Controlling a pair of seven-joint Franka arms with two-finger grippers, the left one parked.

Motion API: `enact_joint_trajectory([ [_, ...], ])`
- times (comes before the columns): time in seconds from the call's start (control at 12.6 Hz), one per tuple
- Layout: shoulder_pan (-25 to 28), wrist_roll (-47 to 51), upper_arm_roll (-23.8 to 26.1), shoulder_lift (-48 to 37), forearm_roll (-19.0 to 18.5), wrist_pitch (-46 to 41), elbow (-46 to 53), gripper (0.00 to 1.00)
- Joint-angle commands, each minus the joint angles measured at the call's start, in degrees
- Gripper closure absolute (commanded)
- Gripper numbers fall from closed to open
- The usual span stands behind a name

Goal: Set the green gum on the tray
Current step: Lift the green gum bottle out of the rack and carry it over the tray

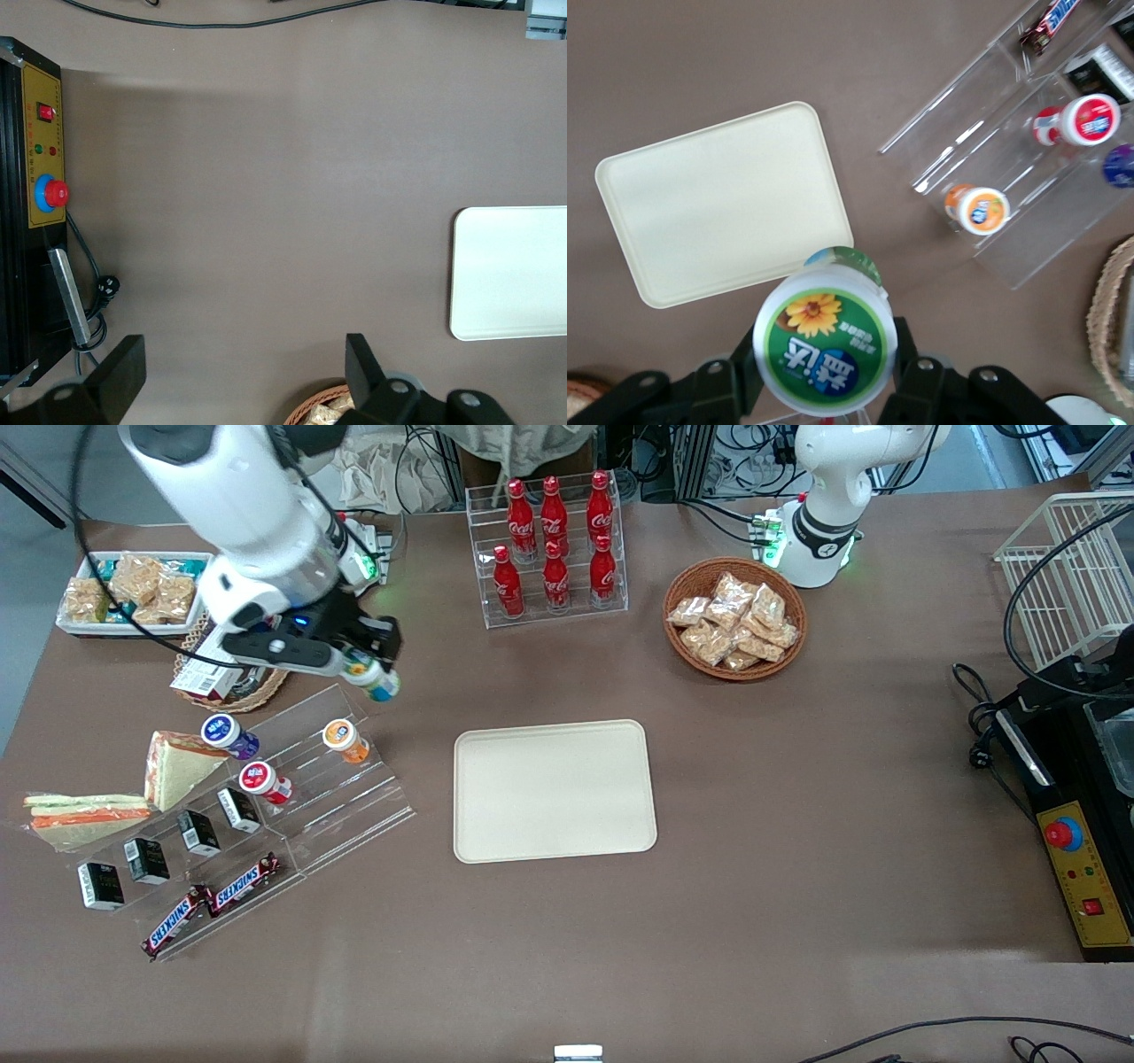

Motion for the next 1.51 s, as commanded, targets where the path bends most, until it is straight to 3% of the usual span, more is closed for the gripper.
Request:
enact_joint_trajectory([
  [0.0, 0.2, 1.4, -0.6, 2.8, 0.5, 7.3, -4.8, 0.75],
  [0.32, 3.8, 9.2, -0.6, 4.7, 0.8, 25.8, -18.5, 0.75],
  [0.72, 6.2, 13.9, -0.6, 13.3, 0.9, 46.8, -27.0, 0.75],
  [1.11, 8.4, 18.8, -0.5, 21.4, 0.8, 55.1, -27.2, 0.74],
  [1.19, 8.4, 18.8, -0.5, 21.5, 0.8, 55.1, -27.1, 0.61],
  [1.27, 8.2, 18.6, -0.6, 21.5, 0.8, 55.1, -27.0, 0.01],
  [1.43, 7.8, 18.1, -0.6, 21.3, 0.8, 55.0, -26.5, 0.0],
])
